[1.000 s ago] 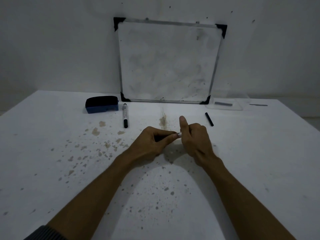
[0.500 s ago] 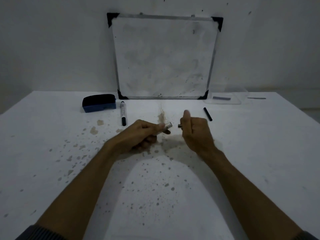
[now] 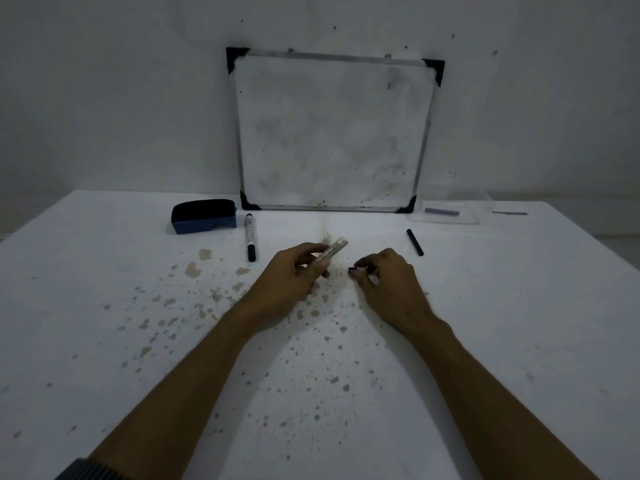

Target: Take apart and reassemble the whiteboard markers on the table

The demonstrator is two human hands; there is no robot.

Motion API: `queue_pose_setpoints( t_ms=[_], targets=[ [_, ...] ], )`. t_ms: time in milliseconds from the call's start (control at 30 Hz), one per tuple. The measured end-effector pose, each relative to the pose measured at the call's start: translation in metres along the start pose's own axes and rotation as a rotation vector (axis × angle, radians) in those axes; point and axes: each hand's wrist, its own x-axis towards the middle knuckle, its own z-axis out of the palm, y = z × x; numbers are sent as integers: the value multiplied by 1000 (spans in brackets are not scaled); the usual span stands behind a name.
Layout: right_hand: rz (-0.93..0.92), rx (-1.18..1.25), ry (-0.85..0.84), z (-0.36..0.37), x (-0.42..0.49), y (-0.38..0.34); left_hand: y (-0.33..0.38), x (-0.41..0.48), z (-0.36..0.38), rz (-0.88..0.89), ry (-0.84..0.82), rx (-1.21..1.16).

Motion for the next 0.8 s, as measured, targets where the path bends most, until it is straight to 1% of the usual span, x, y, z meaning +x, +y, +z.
queue_pose_setpoints(
  t_ms=[67,100,200,233,333,400,500,533,600,700,767,800],
  targets=[
    [13,30,7,-2,-1,-3,1,-1,3,-7,10,-13],
    [31,110,22,-4,-3,-7,3,-2,5,-12,11,-15],
    [88,462,69,-10,-3,-19,5,-2,7,-2,0,0],
    [88,511,83,-13,-2,-21,6,-2,7,13,3,13],
    [46,537,83,-15,-1,-22,8,-3,9,61,33,44],
    [74,596,69,-17,0,-20,6,-2,9,63,79,29],
    [194,772,136,-22,3,-16,8,1,6,-14,230,-120],
    [248,852,161,-24,4,-16,10,2,6,-46,248,-190],
    [331,980,165,-25,4,-19,15,2,11,-92,199,-280],
    [336,1019,116,-23,-1,-31,18,0,25,-71,148,-435],
    [309,982,84,-19,-2,-36,19,-2,33,-60,182,-519],
    [312,983,70,-18,-2,-37,20,-2,36,-61,214,-523]
  ],
)
